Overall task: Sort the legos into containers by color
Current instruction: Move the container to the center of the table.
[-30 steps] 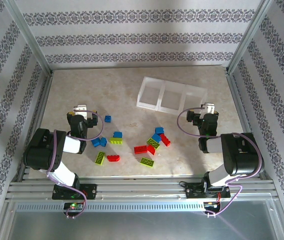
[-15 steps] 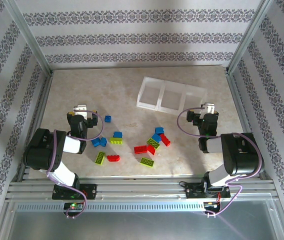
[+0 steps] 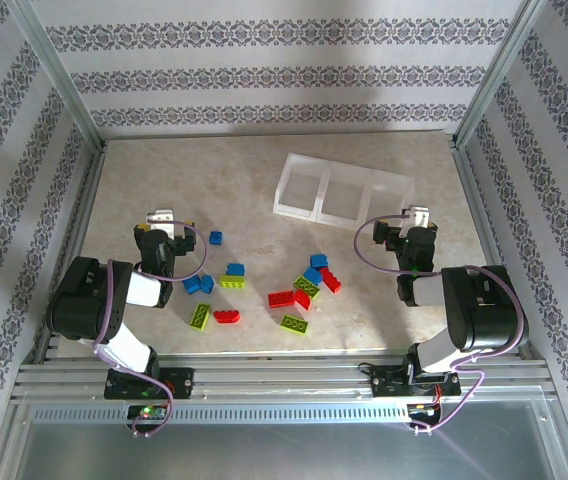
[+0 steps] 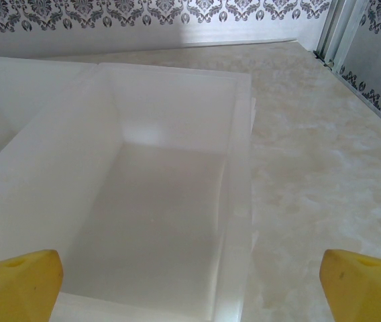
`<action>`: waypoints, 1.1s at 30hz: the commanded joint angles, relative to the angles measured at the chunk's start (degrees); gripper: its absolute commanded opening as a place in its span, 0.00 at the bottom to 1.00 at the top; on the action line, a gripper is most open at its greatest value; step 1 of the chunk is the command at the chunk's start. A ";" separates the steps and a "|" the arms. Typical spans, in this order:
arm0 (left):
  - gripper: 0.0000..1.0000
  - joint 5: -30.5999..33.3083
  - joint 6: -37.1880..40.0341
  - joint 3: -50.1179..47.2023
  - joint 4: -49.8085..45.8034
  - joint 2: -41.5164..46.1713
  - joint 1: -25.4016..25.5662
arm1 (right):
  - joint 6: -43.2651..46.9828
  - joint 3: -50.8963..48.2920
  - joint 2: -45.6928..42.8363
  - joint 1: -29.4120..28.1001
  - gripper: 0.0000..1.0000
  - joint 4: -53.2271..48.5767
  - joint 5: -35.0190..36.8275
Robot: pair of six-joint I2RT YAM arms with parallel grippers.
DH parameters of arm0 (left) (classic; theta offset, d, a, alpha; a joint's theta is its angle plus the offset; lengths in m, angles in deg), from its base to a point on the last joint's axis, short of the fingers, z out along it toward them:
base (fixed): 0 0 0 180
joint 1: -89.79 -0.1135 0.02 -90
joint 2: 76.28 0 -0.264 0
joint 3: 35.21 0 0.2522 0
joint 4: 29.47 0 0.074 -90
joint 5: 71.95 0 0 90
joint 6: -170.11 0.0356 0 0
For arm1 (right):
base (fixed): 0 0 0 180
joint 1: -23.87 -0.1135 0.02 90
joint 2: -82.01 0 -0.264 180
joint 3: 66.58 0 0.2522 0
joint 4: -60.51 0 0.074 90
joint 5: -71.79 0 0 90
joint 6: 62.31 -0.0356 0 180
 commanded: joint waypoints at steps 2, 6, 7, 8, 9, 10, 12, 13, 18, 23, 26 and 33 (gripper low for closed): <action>1.00 -0.33 -0.66 1.00 -1.04 1.10 -0.89 | 0.79 1.14 -1.30 -0.41 0.98 -1.34 0.80; 1.00 -0.05 -0.78 1.08 -5.06 5.60 -0.91 | 0.41 0.80 -6.46 -0.41 0.98 -3.63 2.59; 1.00 0.58 -0.96 1.15 -6.53 7.23 -0.89 | 0.09 0.56 -8.59 -0.41 0.98 -5.30 3.54; 1.00 1.18 -1.13 1.20 -7.95 8.81 -0.89 | -0.28 0.61 -10.62 -0.41 0.98 -7.26 4.43; 1.00 1.59 -1.24 1.26 -9.27 10.26 -0.89 | -0.86 0.88 -13.02 -0.41 0.98 -9.91 5.51; 1.00 2.05 -1.46 1.47 -10.94 11.87 -0.89 | -1.46 1.14 -15.12 -0.41 0.98 -12.42 6.67; 1.00 2.91 -1.90 2.09 -14.50 14.69 -0.87 | -3.08 1.27 -19.49 -0.41 0.98 -18.84 8.88; 1.00 3.44 -2.62 2.62 -16.77 16.01 -0.83 | -4.34 3.23 -21.70 -0.41 0.99 -22.52 9.99; 1.00 4.15 -7.08 3.87 -25.22 21.52 -0.74 | -10.91 7.12 -28.99 -0.18 0.98 -40.24 12.40; 1.00 2.49 -11.00 4.40 -30.56 24.59 -0.65 | -17.36 12.01 -26.92 1.47 0.93 -51.84 9.31; 1.00 0.75 -12.11 5.69 -33.44 25.45 -0.56 | -20.56 16.49 -21.69 2.03 0.88 -56.37 6.61; 1.00 -3.51 -16.01 11.18 -43.46 25.40 -0.45 | -22.93 28.13 -8.50 2.83 0.77 -62.64 3.56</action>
